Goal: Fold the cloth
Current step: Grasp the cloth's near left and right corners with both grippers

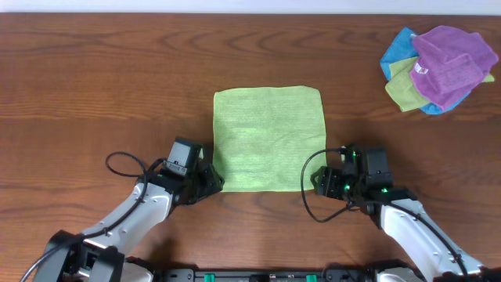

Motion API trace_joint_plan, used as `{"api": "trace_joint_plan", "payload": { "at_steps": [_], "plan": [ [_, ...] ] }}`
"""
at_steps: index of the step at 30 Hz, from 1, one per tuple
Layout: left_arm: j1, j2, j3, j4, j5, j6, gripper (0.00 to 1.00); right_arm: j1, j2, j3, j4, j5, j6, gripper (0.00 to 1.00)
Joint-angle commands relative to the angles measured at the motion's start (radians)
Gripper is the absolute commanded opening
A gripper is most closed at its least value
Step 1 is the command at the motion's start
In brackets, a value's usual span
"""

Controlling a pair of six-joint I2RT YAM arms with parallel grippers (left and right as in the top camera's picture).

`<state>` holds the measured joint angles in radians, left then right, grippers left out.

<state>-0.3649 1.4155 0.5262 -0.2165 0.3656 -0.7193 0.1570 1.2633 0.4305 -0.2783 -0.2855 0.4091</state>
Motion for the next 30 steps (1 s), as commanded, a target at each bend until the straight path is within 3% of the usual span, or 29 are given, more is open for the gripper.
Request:
{"api": "trace_joint_plan", "payload": {
  "at_steps": [1, 3, 5, 18, 21, 30],
  "plan": [
    [0.003, 0.050, -0.053, -0.030, -0.106, -0.014, 0.44, -0.008, 0.007, -0.008, 0.002, -0.010, 0.005, 0.71],
    [0.003, 0.050, -0.053, -0.030, -0.106, -0.015, 0.41, -0.008, 0.007, -0.008, 0.003, -0.010, 0.005, 0.71],
    [-0.002, 0.051, -0.053, -0.031, -0.106, -0.015, 0.46, -0.008, 0.007, -0.008, 0.002, -0.010, 0.005, 0.71],
    [-0.088, 0.057, -0.053, 0.026, -0.159, -0.073, 0.45, -0.008, 0.007, -0.008, 0.002, -0.010, 0.005, 0.71],
    [-0.088, 0.072, -0.053, 0.026, -0.159, -0.074, 0.26, -0.008, 0.007, -0.008, 0.002, -0.010, 0.005, 0.70],
    [-0.088, 0.101, -0.053, 0.018, -0.156, -0.075, 0.10, -0.008, 0.007, -0.008, 0.002, -0.010, 0.005, 0.68]
  ]
}}
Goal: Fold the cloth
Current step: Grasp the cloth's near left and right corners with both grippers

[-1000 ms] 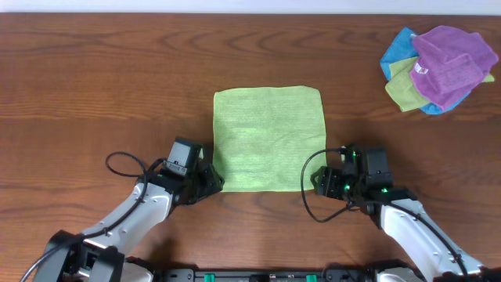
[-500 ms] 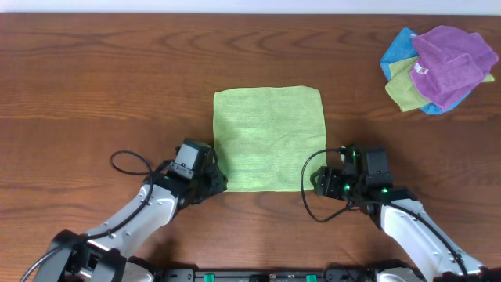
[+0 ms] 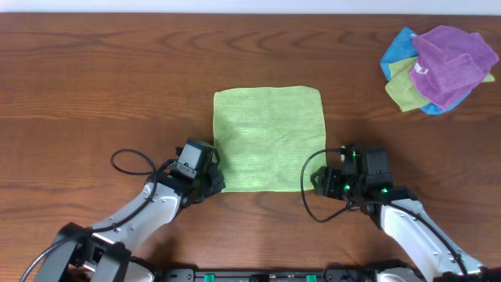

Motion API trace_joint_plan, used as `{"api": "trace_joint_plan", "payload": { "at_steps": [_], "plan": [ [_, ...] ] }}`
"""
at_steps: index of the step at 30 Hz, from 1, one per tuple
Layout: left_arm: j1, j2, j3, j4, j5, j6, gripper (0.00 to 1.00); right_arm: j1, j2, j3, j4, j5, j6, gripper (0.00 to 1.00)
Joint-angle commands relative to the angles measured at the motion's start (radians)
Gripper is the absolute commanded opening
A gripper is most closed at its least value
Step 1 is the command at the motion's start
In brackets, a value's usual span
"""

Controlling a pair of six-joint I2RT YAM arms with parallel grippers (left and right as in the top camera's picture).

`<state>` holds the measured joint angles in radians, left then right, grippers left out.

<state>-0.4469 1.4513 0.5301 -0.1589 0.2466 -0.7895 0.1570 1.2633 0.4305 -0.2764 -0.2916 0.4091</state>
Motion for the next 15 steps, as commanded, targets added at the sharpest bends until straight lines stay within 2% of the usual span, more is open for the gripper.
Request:
{"api": "trace_joint_plan", "payload": {
  "at_steps": [1, 8, 15],
  "plan": [
    [-0.006, 0.065, -0.057, -0.040, -0.037, -0.005, 0.10, -0.008, 0.007, -0.008, 0.000, -0.004, 0.005, 0.68],
    [-0.005, 0.065, -0.057, -0.040, -0.037, -0.005, 0.07, -0.007, 0.007, -0.008, -0.001, -0.005, 0.014, 0.67],
    [-0.005, 0.065, -0.057, -0.039, -0.041, -0.004, 0.07, -0.005, 0.007, -0.008, -0.005, -0.034, 0.073, 0.56]
  ]
}}
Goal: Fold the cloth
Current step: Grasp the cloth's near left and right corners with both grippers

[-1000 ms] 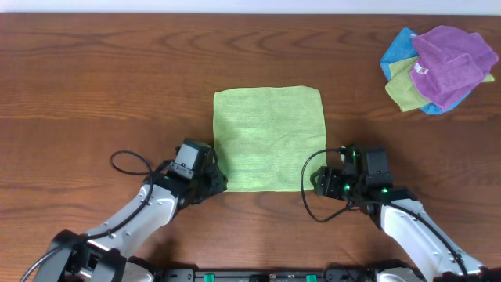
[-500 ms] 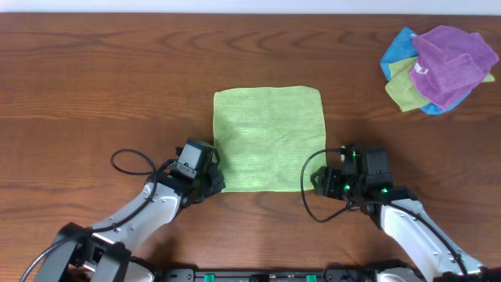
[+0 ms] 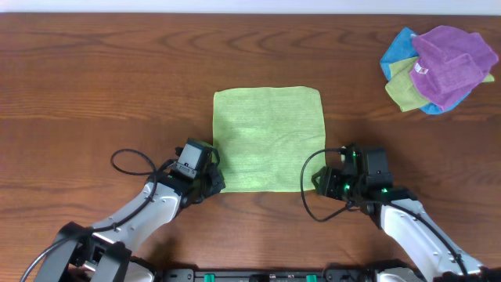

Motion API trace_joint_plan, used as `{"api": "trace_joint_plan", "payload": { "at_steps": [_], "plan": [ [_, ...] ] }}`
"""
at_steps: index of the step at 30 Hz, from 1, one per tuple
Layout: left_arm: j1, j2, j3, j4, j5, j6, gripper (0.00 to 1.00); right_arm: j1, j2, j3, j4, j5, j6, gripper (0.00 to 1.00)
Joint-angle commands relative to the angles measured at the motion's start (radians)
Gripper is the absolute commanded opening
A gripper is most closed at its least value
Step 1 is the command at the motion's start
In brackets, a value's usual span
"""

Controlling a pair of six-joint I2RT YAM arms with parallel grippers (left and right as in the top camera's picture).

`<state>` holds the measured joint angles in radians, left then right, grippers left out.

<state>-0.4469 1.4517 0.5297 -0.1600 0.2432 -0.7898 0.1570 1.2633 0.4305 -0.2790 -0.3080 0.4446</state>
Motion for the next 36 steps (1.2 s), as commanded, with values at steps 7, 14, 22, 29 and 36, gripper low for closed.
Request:
{"api": "trace_joint_plan", "payload": {
  "at_steps": [7, 14, 22, 29, 36],
  "plan": [
    [-0.005, 0.064, -0.057, -0.038, -0.042, -0.003, 0.08, -0.002, 0.007, -0.008, -0.001, -0.018, 0.057, 0.26],
    [-0.005, 0.064, -0.057, -0.038, -0.042, -0.003, 0.09, -0.002, 0.006, -0.008, -0.003, -0.056, 0.079, 0.20],
    [-0.005, 0.065, -0.057, -0.039, -0.042, -0.003, 0.11, -0.002, 0.003, -0.006, -0.016, -0.071, 0.117, 0.15],
    [-0.005, 0.065, -0.057, -0.039, -0.042, -0.003, 0.11, -0.003, -0.038, 0.005, -0.018, -0.063, 0.120, 0.09],
    [-0.005, 0.064, -0.057, -0.039, -0.045, -0.003, 0.11, -0.003, -0.100, 0.038, -0.096, -0.003, 0.120, 0.19]
  ]
}}
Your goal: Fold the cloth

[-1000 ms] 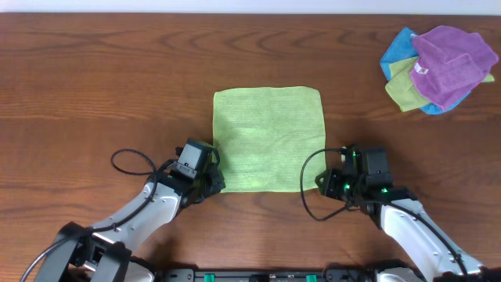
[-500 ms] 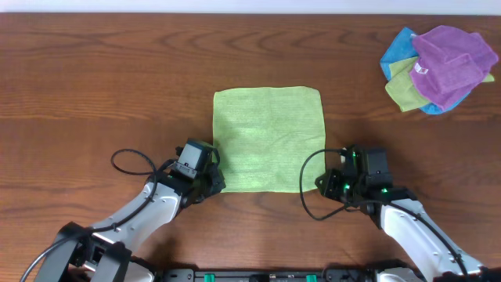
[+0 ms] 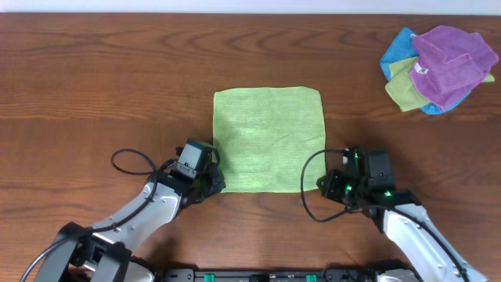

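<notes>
A light green square cloth [image 3: 268, 139] lies flat in the middle of the table in the overhead view. My left gripper [image 3: 218, 183] is at the cloth's near-left corner, its fingertips touching or over the edge. My right gripper [image 3: 321, 186] sits just outside the near-right corner, beside the cloth's edge. Both sets of fingers are dark and mostly hidden under the wrist bodies, so whether the jaws are open or shut does not show.
A heap of cloths [image 3: 438, 69], purple on top of blue and green ones, lies at the far right. The brown wooden table [image 3: 102, 86] runs to a pale edge at the far side. Cables loop beside both wrists.
My right gripper has shifted slightly right and toward the near edge, a little away from the cloth's corner. The left gripper and the cloth look unchanged.
At first my left gripper stood a little left of the near-left corner and the right one by the near-right corner. Then the left had moved in against its corner and stayed there. The cloth has lain flat throughout; only the right has since edged away.
</notes>
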Motion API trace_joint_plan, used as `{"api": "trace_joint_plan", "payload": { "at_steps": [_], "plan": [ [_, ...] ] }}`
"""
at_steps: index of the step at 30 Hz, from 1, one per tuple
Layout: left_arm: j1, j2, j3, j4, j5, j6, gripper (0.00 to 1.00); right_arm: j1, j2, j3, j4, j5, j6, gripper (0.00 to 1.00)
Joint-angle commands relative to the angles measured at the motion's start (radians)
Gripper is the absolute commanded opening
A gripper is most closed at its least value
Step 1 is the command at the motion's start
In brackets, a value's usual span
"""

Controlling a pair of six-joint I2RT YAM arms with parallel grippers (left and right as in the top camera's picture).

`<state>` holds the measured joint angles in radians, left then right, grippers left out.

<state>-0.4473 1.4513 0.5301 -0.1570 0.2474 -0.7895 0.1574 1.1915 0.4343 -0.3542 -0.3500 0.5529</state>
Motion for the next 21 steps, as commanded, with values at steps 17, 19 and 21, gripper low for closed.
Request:
{"api": "trace_joint_plan", "payload": {
  "at_steps": [17, 19, 21],
  "plan": [
    [-0.005, 0.065, -0.057, -0.041, -0.068, -0.003, 0.12, -0.004, -0.043, 0.039, 0.000, 0.040, 0.053, 0.09],
    [-0.005, 0.065, -0.057, -0.042, -0.067, -0.003, 0.11, -0.004, -0.043, 0.039, 0.008, 0.040, 0.053, 0.06],
    [-0.005, 0.065, -0.057, -0.041, -0.053, -0.003, 0.06, -0.004, -0.043, 0.042, 0.015, 0.039, 0.053, 0.01]
  ]
}}
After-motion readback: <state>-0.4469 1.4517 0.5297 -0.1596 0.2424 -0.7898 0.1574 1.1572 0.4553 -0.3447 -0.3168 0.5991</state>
